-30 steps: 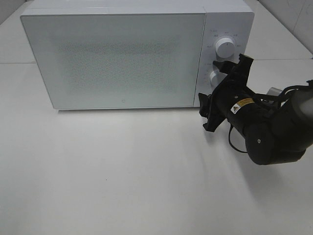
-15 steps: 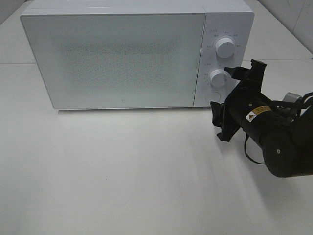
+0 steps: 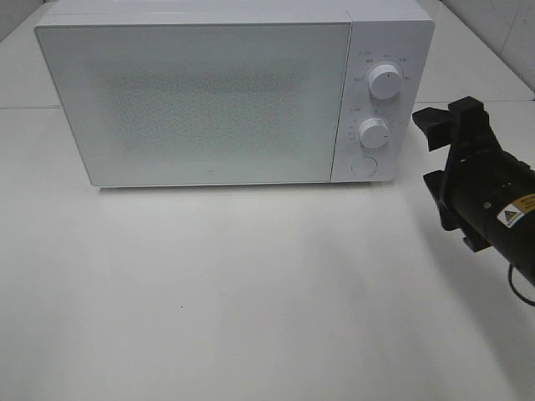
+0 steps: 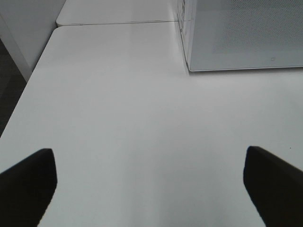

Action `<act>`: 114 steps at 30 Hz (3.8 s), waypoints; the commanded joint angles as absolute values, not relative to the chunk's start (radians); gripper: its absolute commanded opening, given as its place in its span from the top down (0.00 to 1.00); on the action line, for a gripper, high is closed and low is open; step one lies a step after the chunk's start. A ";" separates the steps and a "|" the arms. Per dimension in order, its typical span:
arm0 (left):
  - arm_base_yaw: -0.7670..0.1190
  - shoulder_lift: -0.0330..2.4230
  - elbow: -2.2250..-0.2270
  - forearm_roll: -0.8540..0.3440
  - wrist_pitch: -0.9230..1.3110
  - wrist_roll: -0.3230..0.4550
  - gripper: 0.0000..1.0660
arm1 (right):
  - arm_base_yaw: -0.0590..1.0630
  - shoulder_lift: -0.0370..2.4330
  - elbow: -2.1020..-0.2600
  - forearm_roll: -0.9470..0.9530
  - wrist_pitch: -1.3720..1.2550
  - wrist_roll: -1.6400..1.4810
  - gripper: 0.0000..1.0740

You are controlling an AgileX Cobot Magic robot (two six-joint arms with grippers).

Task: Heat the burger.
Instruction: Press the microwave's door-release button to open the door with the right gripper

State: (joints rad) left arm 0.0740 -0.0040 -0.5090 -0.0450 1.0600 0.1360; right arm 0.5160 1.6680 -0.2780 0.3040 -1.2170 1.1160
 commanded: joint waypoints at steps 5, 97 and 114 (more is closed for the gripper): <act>0.078 -0.020 -0.506 -0.049 1.047 0.129 0.02 | 0.515 1.531 -0.207 0.286 -1.377 0.918 0.32; 0.078 -0.022 -0.506 -0.049 1.047 0.130 0.02 | 0.057 -0.034 -0.501 -0.048 0.999 -0.005 0.29; 0.078 -0.022 -0.506 -0.049 1.047 0.130 0.02 | 0.057 -0.034 -0.501 -0.053 0.999 0.000 0.07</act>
